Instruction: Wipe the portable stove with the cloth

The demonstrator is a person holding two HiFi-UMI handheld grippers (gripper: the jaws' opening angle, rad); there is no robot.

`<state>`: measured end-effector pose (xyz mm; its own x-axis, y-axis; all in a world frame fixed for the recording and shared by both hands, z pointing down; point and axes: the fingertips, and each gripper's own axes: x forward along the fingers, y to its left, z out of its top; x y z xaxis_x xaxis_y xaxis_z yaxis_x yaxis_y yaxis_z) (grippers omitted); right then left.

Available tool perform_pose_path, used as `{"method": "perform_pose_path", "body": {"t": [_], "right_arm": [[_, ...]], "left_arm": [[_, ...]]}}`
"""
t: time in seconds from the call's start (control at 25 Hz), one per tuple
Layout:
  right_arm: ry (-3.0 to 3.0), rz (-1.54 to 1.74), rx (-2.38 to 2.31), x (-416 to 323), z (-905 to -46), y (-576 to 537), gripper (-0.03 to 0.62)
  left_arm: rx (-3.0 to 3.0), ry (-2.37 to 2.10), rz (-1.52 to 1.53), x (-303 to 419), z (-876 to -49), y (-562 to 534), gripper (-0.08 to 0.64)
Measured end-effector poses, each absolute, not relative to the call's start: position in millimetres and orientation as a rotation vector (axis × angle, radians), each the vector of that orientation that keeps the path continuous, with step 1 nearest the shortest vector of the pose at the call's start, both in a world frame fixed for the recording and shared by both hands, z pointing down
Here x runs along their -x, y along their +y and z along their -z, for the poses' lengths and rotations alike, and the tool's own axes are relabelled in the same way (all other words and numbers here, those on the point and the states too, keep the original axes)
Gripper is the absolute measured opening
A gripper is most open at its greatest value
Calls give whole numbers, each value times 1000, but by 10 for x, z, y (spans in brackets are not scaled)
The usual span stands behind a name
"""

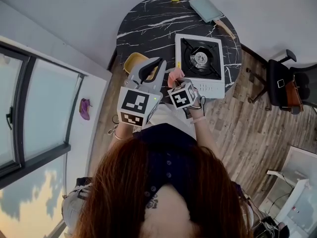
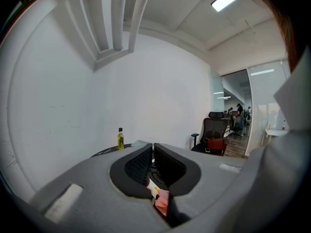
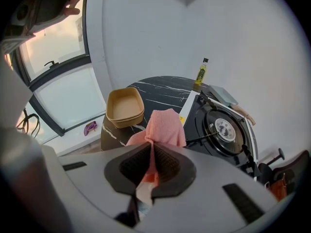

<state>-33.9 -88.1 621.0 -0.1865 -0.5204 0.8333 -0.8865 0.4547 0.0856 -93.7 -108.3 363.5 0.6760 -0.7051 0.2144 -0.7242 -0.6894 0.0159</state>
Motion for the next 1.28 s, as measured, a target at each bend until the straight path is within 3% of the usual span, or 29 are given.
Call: {"method": "perform_pose_path", "body": {"t": [1.28], "right_arm": [[-1720, -523, -1187, 284, -6204, -1300, 23]], "left_arm": [[-2775, -1233, -280, 1070, -3621, -1404, 23]]}}
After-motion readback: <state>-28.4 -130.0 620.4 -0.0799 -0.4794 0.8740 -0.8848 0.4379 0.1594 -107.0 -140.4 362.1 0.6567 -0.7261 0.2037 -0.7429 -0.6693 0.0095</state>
